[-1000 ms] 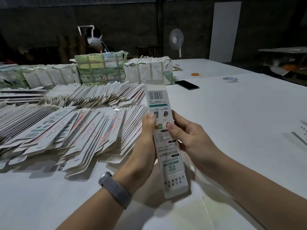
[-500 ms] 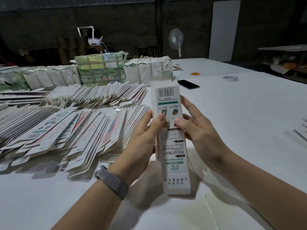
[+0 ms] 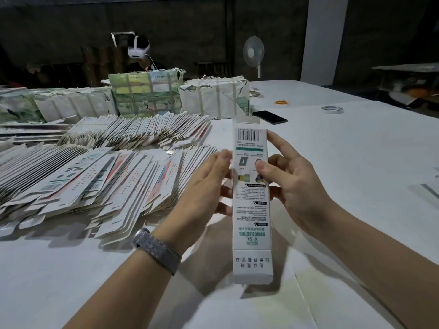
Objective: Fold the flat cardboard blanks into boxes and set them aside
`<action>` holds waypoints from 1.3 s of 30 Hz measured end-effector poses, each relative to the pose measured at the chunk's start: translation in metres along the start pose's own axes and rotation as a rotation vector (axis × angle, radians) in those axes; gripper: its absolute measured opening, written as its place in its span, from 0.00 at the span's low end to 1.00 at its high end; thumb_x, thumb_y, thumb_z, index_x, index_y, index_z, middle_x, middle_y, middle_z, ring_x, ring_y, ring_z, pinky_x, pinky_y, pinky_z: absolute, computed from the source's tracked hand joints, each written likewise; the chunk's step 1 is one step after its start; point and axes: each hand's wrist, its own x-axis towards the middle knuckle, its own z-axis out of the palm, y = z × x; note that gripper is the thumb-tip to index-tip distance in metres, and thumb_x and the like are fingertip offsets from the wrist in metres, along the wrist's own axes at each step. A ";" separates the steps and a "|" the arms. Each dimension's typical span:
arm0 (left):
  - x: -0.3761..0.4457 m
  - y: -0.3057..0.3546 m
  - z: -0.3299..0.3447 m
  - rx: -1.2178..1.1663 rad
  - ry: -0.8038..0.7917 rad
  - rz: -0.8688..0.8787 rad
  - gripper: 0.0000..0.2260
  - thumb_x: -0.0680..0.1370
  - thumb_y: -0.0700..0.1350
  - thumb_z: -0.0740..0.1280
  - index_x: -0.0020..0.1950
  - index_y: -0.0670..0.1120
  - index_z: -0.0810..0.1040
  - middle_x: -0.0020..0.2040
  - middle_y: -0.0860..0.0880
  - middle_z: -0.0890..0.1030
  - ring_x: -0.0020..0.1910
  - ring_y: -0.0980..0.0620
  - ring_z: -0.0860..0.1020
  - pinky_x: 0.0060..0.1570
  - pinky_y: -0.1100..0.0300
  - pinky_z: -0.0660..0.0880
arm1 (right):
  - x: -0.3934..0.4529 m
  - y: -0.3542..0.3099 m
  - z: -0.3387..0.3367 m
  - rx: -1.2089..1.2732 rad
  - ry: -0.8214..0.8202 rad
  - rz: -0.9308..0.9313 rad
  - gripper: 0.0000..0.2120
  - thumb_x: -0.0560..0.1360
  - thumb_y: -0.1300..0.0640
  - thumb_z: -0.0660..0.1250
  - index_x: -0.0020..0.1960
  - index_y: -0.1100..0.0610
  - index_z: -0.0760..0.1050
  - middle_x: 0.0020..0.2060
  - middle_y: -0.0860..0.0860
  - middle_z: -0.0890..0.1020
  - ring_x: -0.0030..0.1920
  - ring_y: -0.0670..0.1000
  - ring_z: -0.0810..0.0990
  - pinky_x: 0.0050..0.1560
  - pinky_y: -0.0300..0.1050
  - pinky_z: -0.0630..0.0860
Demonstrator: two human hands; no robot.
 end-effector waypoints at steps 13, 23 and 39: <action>-0.001 0.003 -0.003 0.010 0.001 0.095 0.16 0.86 0.44 0.57 0.67 0.64 0.70 0.52 0.46 0.86 0.51 0.36 0.83 0.48 0.37 0.81 | -0.004 -0.001 0.005 -0.102 -0.028 0.002 0.25 0.72 0.52 0.67 0.68 0.36 0.71 0.40 0.58 0.78 0.46 0.65 0.82 0.45 0.67 0.79; -0.003 0.003 0.001 -0.035 -0.028 0.103 0.14 0.77 0.48 0.59 0.61 0.60 0.71 0.50 0.43 0.86 0.43 0.39 0.81 0.42 0.38 0.80 | -0.003 -0.001 0.001 -0.071 -0.041 0.036 0.20 0.70 0.55 0.66 0.60 0.41 0.73 0.38 0.50 0.83 0.39 0.53 0.85 0.37 0.61 0.76; -0.003 -0.004 0.003 -0.024 -0.109 0.064 0.13 0.77 0.49 0.60 0.57 0.65 0.74 0.52 0.39 0.85 0.44 0.36 0.79 0.42 0.42 0.77 | -0.001 0.000 0.000 0.010 0.052 -0.018 0.14 0.64 0.61 0.64 0.49 0.52 0.70 0.40 0.51 0.85 0.41 0.55 0.84 0.43 0.52 0.80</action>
